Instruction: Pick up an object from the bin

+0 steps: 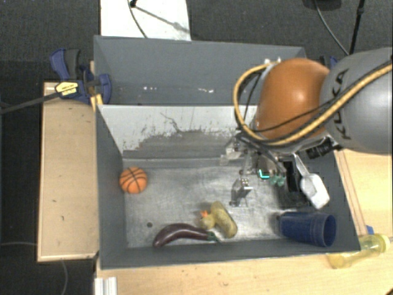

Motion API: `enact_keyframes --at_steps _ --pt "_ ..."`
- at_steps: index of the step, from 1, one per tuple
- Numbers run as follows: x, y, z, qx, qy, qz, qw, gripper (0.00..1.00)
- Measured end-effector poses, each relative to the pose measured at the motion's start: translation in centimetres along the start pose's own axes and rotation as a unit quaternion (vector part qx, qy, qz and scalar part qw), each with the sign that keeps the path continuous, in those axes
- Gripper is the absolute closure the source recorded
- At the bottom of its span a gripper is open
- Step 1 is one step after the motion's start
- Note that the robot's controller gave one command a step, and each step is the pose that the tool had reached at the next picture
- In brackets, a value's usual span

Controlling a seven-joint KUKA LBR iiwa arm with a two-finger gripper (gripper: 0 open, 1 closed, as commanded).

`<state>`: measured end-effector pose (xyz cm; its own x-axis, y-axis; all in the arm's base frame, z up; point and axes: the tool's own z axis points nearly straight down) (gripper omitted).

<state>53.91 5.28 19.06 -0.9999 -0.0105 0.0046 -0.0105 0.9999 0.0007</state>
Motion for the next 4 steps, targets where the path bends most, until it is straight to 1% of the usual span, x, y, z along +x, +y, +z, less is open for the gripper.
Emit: enact_keyframes --at_steps 1,2,4 --pt "-0.2 0.0 -0.4 0.000 -0.0037 0.001 1.0000 0.00" --pt "4.1 -1.0 9.9 -0.003 -0.0081 -0.055 0.9985 1.00" --pt "4.0 -1.0 9.6 -0.002 -0.0067 -0.055 0.9985 1.00"
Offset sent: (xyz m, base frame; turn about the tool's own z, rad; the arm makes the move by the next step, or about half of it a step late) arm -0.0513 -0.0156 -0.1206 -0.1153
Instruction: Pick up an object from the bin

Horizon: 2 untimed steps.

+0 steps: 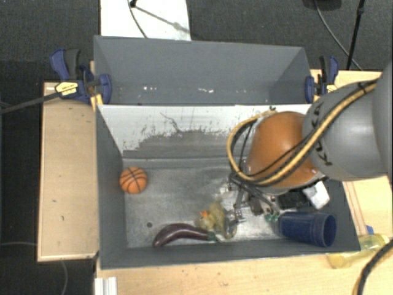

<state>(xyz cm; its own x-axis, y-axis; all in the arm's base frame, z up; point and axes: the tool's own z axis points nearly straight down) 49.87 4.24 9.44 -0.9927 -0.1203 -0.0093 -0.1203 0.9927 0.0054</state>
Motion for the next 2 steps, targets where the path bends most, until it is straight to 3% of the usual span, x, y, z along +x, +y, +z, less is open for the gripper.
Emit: enact_keyframes --at_steps 1,2 --pt "-0.15 1.13 -18.34 0.003 -0.0003 -0.010 1.0000 1.00" --pt "-0.09 1.12 -17.98 0.003 0.0026 -0.009 0.9999 1.00"
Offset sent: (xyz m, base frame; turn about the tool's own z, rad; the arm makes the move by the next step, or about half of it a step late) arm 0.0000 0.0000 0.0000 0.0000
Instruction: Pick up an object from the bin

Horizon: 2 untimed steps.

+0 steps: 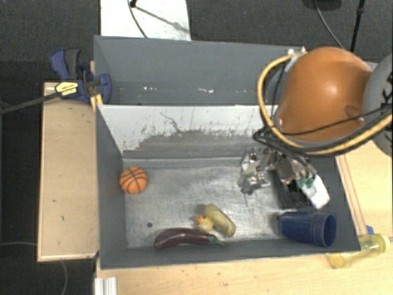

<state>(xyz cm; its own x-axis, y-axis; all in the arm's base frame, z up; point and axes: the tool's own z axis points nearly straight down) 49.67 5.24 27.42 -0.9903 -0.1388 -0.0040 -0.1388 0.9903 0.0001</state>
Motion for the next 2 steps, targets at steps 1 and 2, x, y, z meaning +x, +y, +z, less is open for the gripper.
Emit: enact_keyframes --at_steps 1,2 --pt "-0.03 0.97 8.60 -0.001 0.0038 -0.206 0.9786 0.00" --pt "-0.14 0.95 8.36 -0.001 0.0012 -0.205 0.9788 0.00"
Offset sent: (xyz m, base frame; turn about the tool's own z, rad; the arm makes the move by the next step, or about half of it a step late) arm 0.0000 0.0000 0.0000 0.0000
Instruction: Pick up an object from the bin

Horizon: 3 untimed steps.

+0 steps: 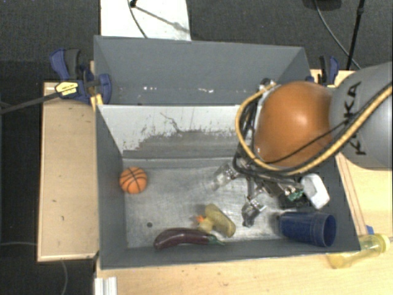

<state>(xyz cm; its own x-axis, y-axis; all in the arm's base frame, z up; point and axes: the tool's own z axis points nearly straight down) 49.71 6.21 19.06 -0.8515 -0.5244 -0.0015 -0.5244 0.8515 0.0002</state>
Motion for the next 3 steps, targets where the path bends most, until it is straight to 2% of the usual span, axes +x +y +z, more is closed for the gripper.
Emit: enact_keyframes --at_steps 2,3 --pt "-0.3 0.2 1.2 0.003 -0.0061 0.003 1.0000 0.00" --pt "0.1 1.0 4.5 -0.001 0.0021 0.024 0.9997 0.00"
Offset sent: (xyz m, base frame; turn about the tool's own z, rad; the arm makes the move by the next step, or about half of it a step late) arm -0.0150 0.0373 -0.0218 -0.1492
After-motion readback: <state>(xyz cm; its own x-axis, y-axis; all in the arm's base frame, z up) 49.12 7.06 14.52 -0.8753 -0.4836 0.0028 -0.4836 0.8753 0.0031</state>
